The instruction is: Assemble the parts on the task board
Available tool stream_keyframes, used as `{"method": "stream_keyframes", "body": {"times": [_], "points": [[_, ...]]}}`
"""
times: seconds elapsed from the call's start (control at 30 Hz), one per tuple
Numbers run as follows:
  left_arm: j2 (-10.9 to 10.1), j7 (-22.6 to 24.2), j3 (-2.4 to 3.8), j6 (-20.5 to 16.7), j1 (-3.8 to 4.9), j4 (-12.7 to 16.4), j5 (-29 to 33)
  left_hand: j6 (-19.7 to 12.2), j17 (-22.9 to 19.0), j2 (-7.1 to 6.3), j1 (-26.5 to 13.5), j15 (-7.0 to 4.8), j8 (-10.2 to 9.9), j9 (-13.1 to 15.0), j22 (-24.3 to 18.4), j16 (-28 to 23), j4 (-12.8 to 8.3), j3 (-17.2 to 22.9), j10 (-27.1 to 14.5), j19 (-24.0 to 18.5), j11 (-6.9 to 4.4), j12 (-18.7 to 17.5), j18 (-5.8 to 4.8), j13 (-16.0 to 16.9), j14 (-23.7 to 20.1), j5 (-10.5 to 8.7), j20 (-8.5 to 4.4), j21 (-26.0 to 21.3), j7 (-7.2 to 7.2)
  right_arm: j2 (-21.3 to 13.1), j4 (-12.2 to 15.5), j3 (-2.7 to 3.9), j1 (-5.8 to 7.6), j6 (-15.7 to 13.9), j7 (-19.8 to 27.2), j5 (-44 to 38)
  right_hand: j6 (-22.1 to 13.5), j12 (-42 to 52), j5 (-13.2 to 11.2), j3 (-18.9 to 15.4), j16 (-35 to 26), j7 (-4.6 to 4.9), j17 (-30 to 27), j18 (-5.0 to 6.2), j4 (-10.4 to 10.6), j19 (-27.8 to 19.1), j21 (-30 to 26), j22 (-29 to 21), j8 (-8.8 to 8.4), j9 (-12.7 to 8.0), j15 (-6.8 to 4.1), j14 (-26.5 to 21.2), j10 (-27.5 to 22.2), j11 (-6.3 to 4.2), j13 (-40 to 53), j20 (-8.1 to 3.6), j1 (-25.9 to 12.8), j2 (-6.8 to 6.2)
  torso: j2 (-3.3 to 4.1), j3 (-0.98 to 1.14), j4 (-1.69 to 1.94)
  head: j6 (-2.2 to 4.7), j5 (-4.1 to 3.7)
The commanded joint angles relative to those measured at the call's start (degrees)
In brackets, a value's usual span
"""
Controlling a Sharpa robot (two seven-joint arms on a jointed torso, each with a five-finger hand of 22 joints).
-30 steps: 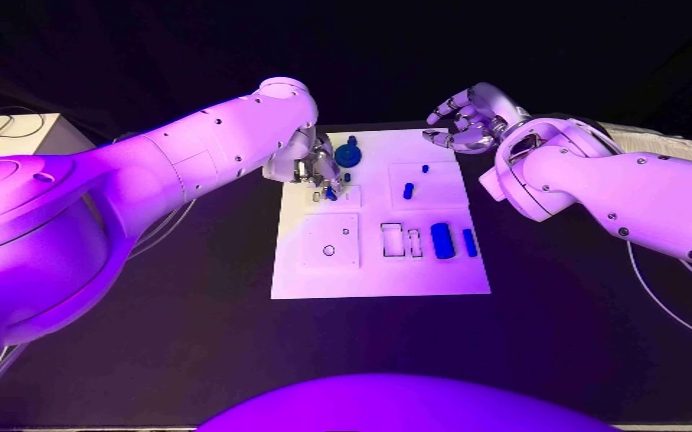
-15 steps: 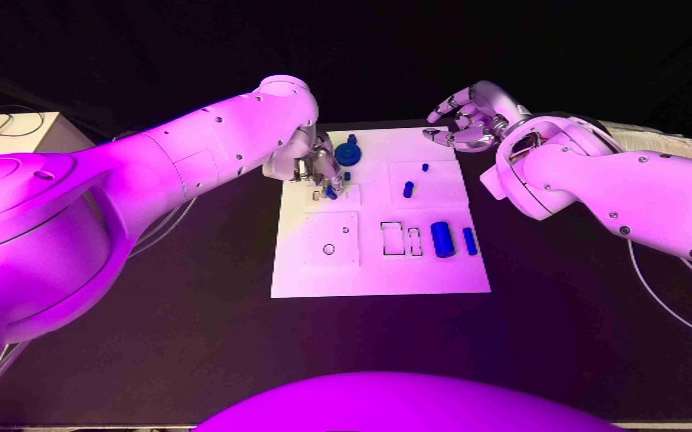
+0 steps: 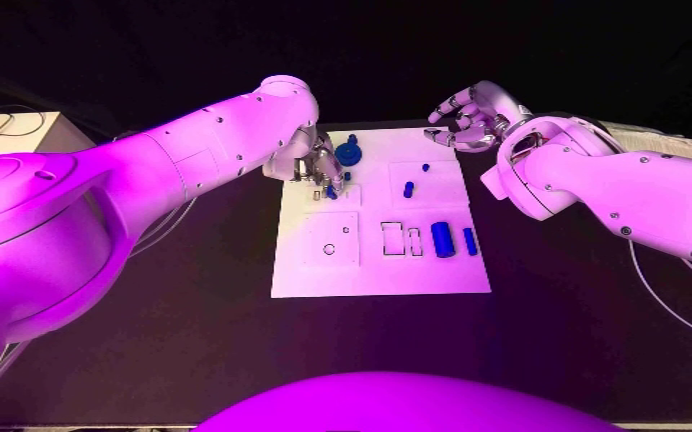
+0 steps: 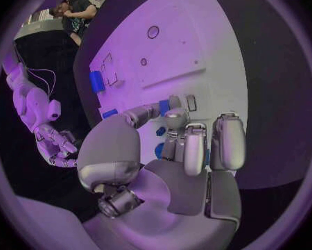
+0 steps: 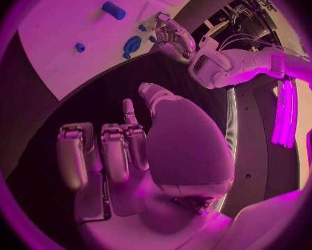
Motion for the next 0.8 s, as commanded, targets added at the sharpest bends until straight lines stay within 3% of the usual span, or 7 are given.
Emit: {"method": "stream_keyframes", "body": {"times": [0.03,0.8], "points": [[0.02,-0.11,-0.17,1.80,-0.27,0.09,-0.29,0.04,14.81,-0.13,-0.84,-0.55,0.03,-0.08,1.07,0.05,-0.51,0.05,-0.15,0.02,-0.31,-0.20,-0.59,0.04,5.89,-0.29,-0.54,-0.37,-0.38,-0.03,0.11,0.03,0.00,0.43,0.37,-0.57,-0.50,-0.25,0.20,0.37,-0.24,-0.09,13.82,0.01,0.04,4.61,-0.19,12.69,0.04,0.06,-0.36,5.54,2.82,-0.39,11.64,-0.46,-0.60,-0.15,0.03,0.01,0.00,-0.02,0.01],[-0.06,-0.03,-0.18,1.12,-0.30,-0.06,-0.48,0.59,14.71,-0.67,-2.53,-0.52,-0.37,-0.72,1.00,-0.02,3.34,-5.27,-0.38,0.06,-0.25,-0.23,-0.59,0.01,5.86,-1.13,-0.56,-0.56,-0.33,-0.11,0.20,0.03,0.00,0.35,0.57,-0.57,-0.50,-0.25,0.20,0.37,-0.24,-0.09,13.82,0.01,0.04,4.61,-0.19,12.69,0.04,0.06,-0.36,5.54,2.82,-0.39,11.64,-0.46,-0.60,-0.15,0.02,0.00,0.01,-0.04,0.06]]}}
